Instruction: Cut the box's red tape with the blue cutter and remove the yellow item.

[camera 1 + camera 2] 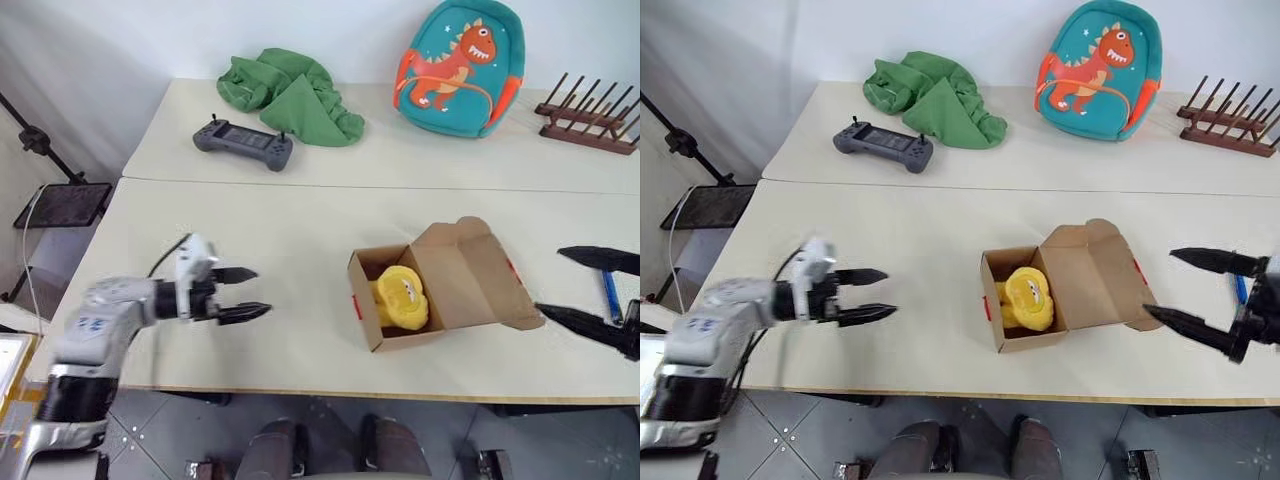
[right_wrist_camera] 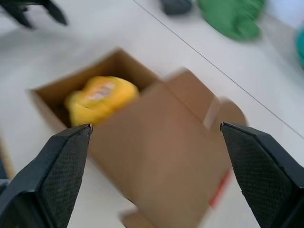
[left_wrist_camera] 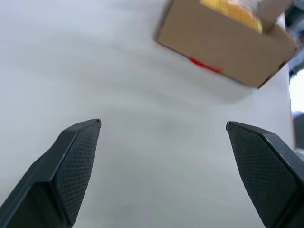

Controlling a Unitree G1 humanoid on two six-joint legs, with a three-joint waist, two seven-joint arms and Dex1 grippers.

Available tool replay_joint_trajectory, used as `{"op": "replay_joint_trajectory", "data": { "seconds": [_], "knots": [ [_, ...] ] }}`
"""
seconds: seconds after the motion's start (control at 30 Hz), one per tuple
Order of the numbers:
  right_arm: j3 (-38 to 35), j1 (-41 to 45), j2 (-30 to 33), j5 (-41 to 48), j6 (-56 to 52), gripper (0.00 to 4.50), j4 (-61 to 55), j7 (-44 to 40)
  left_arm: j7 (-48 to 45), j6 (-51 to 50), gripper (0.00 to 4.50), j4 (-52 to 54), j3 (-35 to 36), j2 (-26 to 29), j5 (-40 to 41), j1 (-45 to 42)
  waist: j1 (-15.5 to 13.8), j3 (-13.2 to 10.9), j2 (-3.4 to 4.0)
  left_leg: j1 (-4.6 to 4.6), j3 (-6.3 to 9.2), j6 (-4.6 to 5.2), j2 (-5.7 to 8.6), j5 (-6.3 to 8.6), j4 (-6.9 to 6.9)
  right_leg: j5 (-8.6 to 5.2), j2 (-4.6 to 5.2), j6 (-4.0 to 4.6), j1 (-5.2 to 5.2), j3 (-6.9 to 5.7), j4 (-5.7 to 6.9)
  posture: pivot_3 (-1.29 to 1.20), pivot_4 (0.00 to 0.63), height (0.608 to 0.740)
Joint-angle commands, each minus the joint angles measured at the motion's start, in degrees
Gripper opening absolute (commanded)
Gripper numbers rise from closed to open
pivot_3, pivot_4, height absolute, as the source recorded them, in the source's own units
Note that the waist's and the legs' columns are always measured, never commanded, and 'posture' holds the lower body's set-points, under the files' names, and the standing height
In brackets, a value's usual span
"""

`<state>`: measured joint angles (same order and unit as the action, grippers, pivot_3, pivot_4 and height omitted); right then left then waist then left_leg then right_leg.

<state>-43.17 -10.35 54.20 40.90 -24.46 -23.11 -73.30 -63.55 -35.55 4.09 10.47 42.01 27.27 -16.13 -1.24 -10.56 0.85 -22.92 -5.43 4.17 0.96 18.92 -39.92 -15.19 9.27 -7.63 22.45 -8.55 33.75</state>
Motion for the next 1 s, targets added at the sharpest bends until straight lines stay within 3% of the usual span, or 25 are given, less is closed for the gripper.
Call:
{"op": "replay_joint_trajectory", "data": {
  "seconds": [0.03,0.17,0.23,0.4,0.53,0.7,0.8,0.9,1.0],
  "knots": [
    [3.6,0.2,-3.4,1.3,4.7,4.5,-6.0,-0.1,-1.5,-0.2,4.48,2.8,7.4,5.6,2.5,5.0,-0.1,0.0,-0.04,0.03,0.03,-0.19,0.0,0.1,0.01,0.0,0.19,0.0,-0.02,0.2,-0.01,0.0,0.15,0.74],
    [5.1,-1.4,-7.4,1.4,5.8,4.5,-8.0,2.9,0.1,4.8,4.48,-1.2,8.0,10.5,-3.1,9.3,-0.4,0.0,-0.02,0.17,0.01,-0.34,0.12,0.21,0.15,-0.01,0.25,0.02,0.01,0.59,0.01,0.0,0.15,0.74],
    [2.7,-3.9,-8.2,-0.5,8.2,4.5,-6.9,2.1,-0.4,4.0,4.48,-0.2,6.9,10.5,-1.3,6.7,-0.7,0.0,0.01,0.19,-0.02,-0.34,0.29,0.21,0.31,-0.01,0.26,0.03,0.07,0.65,0.02,0.0,0.15,0.74],
    [-6.4,-11.9,-9.7,-2.9,13.2,4.5,-3.1,0.2,-2.5,-0.2,4.48,0.6,-6.3,5.2,-0.6,-14.2,-3.3,0.0,-0.24,0.18,0.04,-0.3,0.43,0.19,0.32,0.05,0.2,-0.01,0.02,0.84,0.07,0.0,0.15,0.74],
    [-10.9,-18.3,-13.7,-3.0,16.2,4.5,-4.3,0.4,-9.1,-0.9,4.48,-2.3,-20.2,0.5,-4.8,-30.5,-3.0,0.0,-0.3,0.34,-0.31,-0.13,0.52,0.1,0.41,0.11,0.01,-0.14,-0.01,0.77,0.09,0.0,0.15,0.74],
    [-13.8,-25.1,-18.8,-2.7,20.6,4.5,-4.9,0.1,-11.9,4.2,4.48,-12.8,-32.5,-9.7,-12.5,-44.4,-2.1,0.0,-0.32,0.59,-0.74,0.15,0.3,-0.05,0.73,0.07,-0.31,-0.2,-0.04,1.06,-0.22,0.0,0.15,0.74],
    [-14.9,-28.5,-21.5,-4.2,22.6,4.5,-3.6,1.7,-8.0,7.1,4.48,-22.3,-38.6,-21.3,-18.2,-51.1,-1.7,-0.1,-0.37,0.68,-0.87,0.09,0.1,-0.03,0.78,0.07,-0.51,-0.2,-0.02,1.25,-0.27,0.0,0.15,0.74],
    [-15.9,-29.9,-23.0,-3.3,22.3,4.5,-5.2,5.8,-6.3,10.2,4.48,-25.9,-41.7,-29.8,-21.4,-52.9,-1.6,-0.1,-0.45,0.64,-0.96,0.11,0.04,0.0,0.77,0.07,-0.5,-0.2,0.07,1.38,-0.32,0.0,0.15,0.74],
    [-15.9,-30.4,-23.7,-2.6,22.7,4.5,-6.9,8.0,-6.0,12.2,4.48,-28.2,-42.8,-32.8,-23.7,-53.2,-1.0,-0.1,-0.43,0.64,-1.09,0.06,-0.16,0.13,0.77,0.05,-0.62,-0.15,0.19,1.59,-0.33,0.0,0.15,0.74]
  ]
}}
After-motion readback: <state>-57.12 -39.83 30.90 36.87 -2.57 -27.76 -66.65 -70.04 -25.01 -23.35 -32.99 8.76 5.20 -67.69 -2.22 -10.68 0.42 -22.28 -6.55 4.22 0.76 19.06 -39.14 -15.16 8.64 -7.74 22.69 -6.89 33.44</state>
